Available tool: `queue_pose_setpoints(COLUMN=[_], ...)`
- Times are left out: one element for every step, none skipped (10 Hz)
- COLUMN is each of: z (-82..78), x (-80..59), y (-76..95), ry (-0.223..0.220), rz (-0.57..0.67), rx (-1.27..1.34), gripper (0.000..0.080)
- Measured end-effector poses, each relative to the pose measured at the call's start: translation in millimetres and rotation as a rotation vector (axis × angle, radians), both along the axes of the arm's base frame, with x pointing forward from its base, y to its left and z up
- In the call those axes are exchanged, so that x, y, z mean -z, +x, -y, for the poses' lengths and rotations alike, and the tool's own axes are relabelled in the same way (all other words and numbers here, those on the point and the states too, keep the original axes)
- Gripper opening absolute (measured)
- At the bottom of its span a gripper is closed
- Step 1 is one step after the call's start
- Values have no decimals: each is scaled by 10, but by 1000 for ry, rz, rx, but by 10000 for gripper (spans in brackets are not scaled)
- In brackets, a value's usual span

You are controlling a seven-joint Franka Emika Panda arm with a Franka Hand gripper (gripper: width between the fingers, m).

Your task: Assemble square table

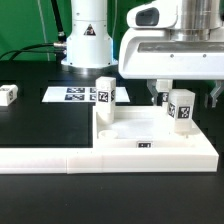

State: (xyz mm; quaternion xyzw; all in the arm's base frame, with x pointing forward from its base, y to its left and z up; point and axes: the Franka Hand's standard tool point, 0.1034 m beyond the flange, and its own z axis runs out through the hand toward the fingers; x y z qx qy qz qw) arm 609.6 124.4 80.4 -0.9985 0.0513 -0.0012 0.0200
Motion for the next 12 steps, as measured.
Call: queue_pose_setpoints(z=[-3,-9,3,12,11,13,23,24,25,29,36,39], x=[-8,-12,-11,-11,-10,-9,-11,-8,-8,-4,-4,-3], y=[2,2,3,5,4,5,9,7,8,10,26,30], ry=[0,-5,-9,-9,-9,-10,-11,-10,-10,-9,-8,-7], rz=[4,7,9,10,9,9,10,9,8,7,6,4], rx=[-67,-127,-198,-207,-205,-205,-204,-190,-170,-147,-77,-8], gripper=[648,648,648,648,529,390,290,290,290,290,290,290])
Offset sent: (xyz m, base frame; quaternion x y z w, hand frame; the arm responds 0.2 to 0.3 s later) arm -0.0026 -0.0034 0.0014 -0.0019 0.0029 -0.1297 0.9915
